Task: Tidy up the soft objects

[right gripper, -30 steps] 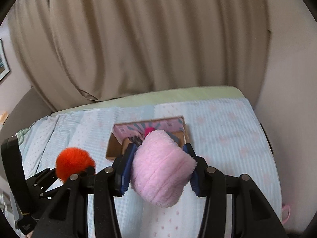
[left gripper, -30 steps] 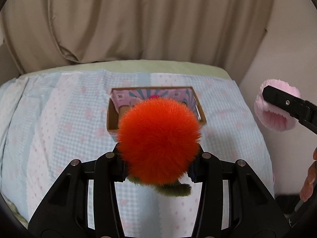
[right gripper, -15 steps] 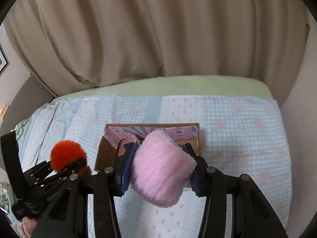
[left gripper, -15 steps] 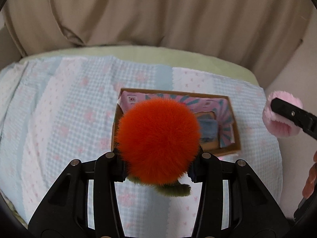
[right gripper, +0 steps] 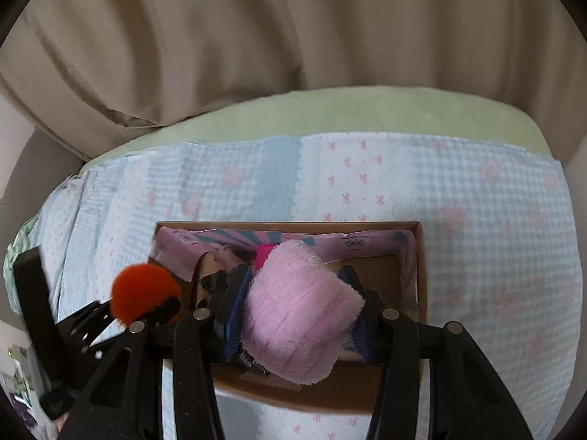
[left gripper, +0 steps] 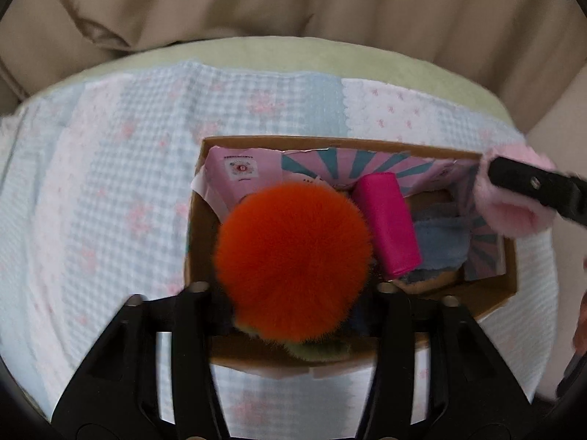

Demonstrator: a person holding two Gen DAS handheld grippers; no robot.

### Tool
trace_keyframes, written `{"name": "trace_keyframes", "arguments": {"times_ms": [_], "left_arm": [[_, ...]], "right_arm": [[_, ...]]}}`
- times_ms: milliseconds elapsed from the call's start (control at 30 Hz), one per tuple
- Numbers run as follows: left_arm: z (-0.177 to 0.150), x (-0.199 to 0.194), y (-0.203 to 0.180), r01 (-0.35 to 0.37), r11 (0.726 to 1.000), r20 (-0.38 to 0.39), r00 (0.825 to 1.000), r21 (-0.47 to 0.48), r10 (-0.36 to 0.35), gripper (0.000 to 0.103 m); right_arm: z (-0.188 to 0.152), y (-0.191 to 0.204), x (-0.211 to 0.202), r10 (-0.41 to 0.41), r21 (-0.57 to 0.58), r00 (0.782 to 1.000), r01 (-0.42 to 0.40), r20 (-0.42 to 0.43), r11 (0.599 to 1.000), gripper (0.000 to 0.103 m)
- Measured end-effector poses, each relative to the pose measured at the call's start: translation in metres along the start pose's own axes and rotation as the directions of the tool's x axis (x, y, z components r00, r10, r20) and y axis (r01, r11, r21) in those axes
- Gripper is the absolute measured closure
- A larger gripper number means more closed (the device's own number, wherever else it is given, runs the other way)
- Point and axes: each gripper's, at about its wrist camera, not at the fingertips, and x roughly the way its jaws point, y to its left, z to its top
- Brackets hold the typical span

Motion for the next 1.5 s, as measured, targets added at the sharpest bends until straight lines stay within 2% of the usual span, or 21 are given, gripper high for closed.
{"name": "trace_keyframes", "arguments": {"times_ms": [33,67,100,133,167,267,433,667,800,967,1167,1333,1500], "left_arm": [[-0.001,0.001,-0.003,-0.024,1.0,0.002,1.0,0.02,0.024,0.001],[-0.001,0.001,-0.004,-0.04,0.999,0.006,0.999,0.031,0.04,0.0],[-0.003,-0.001,-0.006,-0.048,0.998,0.03,0.998,0.042,0.047,0.0],[-0.005,-0.001,-0.006,-0.043,0.998,0.037,0.998,0.053,0.041,0.0],[-0.006,0.0,-0.007,-0.035,0.997,0.032,0.999,0.062,0.034,0.0],[-0.011,0.004,-0.009,-0.019,0.997,0.009,1.0,0.08,0.018,0.0],[-0.016,-0.003,-0.004,0.013,0.999,0.004,1.0,0.045,-0.013,0.0],[-0.018,-0.033,-0.002,0.028,0.999,0.037,0.999,0.028,-0.029,0.0],[-0.02,-0.062,-0.002,0.038,0.999,0.07,0.997,0.022,-0.04,0.0],[-0.025,-0.11,-0.005,0.036,0.999,0.112,0.993,0.025,-0.039,0.0],[-0.043,-0.186,-0.009,0.028,0.999,0.17,0.985,0.026,-0.032,0.0],[-0.066,-0.261,-0.01,0.037,0.999,0.236,0.971,0.002,-0.036,0.0],[-0.095,-0.32,-0.013,0.048,0.999,0.284,0.958,-0.009,-0.043,0.0]], "right_arm": [[0.002,-0.001,0.005,-0.016,0.003,1.0,0.016,-0.012,1.0,0.047],[0.003,-0.002,0.012,-0.037,0.005,0.999,0.037,-0.031,0.999,0.04],[0.004,-0.003,0.016,-0.049,0.007,0.998,0.049,-0.039,0.999,0.022],[0.004,-0.005,0.017,-0.054,0.013,0.998,0.054,-0.036,0.998,0.009],[0.004,-0.006,0.016,-0.057,0.019,0.998,0.058,-0.03,0.998,0.007],[0.002,-0.012,0.011,-0.09,0.036,0.996,0.09,-0.011,0.995,0.006],[-0.003,-0.017,0.002,-0.107,0.05,0.994,0.107,-0.009,0.993,0.006],[-0.01,-0.008,-0.019,-0.103,0.034,0.995,0.103,-0.006,0.994,0.006],[-0.016,0.001,-0.047,-0.102,0.024,0.995,0.101,0.025,0.995,0.006],[-0.026,0.014,-0.093,-0.105,0.009,0.992,0.105,0.065,0.994,0.006],[-0.049,0.033,-0.166,-0.116,-0.033,0.985,0.121,0.13,0.992,0.006],[-0.078,0.049,-0.232,-0.12,-0.046,0.975,0.13,0.187,0.99,0.006],[-0.117,0.061,-0.293,-0.134,-0.061,0.961,0.153,0.243,0.986,0.006]]}}
